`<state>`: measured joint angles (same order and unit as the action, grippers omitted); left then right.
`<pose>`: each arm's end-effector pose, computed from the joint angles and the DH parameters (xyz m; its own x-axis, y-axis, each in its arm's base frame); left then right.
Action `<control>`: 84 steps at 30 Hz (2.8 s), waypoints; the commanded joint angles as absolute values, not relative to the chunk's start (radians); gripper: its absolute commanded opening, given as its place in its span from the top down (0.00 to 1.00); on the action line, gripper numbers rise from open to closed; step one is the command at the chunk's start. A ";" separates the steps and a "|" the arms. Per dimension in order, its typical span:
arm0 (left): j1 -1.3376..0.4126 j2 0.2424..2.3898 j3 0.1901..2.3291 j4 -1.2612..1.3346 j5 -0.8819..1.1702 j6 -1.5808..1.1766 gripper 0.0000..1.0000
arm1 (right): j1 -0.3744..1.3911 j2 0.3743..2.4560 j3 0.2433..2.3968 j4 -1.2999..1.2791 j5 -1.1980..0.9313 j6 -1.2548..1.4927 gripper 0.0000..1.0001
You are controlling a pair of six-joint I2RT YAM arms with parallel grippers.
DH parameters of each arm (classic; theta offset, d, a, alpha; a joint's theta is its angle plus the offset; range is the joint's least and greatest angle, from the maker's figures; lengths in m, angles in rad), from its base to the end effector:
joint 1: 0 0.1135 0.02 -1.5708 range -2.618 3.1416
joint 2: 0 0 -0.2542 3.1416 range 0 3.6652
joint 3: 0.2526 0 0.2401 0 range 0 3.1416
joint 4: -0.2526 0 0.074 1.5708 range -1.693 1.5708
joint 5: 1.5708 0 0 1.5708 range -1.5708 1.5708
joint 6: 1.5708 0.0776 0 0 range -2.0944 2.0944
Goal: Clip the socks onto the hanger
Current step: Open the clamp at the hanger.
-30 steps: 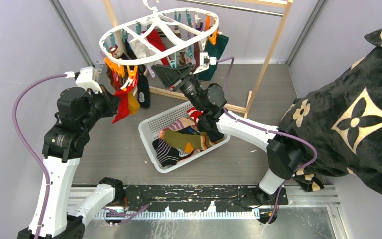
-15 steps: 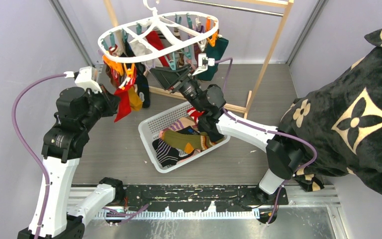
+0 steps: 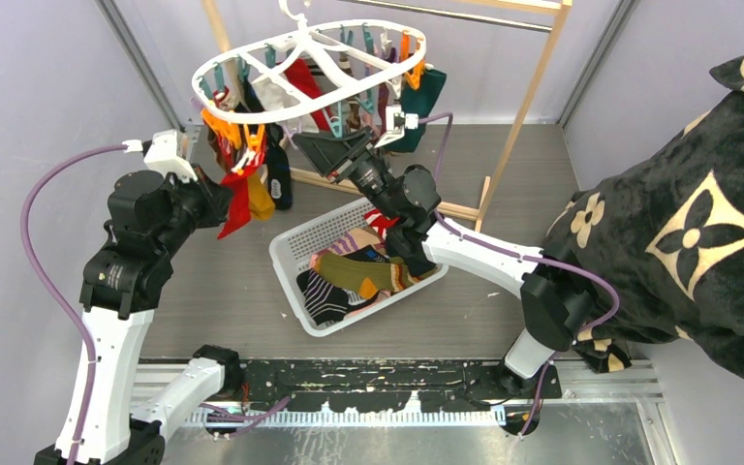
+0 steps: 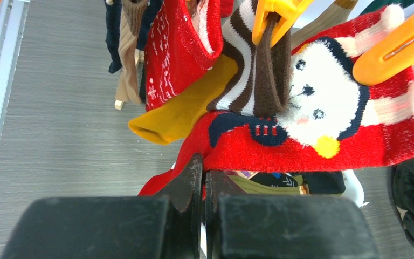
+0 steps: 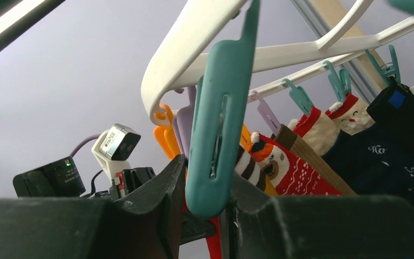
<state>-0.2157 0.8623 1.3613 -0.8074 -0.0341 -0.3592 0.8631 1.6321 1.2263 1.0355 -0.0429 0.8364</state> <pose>0.1709 -0.0347 0.4245 -0.3416 -0.2848 -0.8957 0.0663 0.9433 -0.3252 0.2545 0.3026 0.4198 -0.3236 0.7624 -0.5604 -0.8080 0.0855 0.5830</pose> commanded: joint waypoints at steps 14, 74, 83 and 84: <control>-0.213 0.838 1.450 -0.898 0.066 -0.340 0.28 | 1.043 1.508 1.371 0.740 0.164 0.347 0.80; -0.214 1.148 1.775 -0.673 0.275 -0.596 0.50 | 1.162 1.672 1.546 0.679 0.327 0.126 0.78; -0.213 1.159 1.769 -0.649 0.213 -0.598 0.62 | 1.164 1.679 1.558 0.658 0.322 0.121 0.74; -0.213 1.159 1.767 -0.647 0.210 -0.594 0.62 | 1.164 1.678 1.557 0.656 0.321 0.121 0.73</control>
